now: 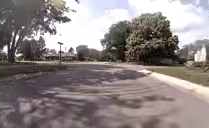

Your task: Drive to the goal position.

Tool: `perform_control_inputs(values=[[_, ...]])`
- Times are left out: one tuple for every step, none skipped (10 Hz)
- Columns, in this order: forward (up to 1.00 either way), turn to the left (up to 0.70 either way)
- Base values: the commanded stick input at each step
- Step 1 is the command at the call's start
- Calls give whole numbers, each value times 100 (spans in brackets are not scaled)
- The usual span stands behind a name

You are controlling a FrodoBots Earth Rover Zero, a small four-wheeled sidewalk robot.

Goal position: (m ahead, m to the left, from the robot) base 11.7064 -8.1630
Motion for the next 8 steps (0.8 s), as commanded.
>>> perform_control_inputs(values=[[70, 0], [70, 0], [70, 0], [70, 0], [70, 0], [70, 0], [70, 0], [70, 0]])
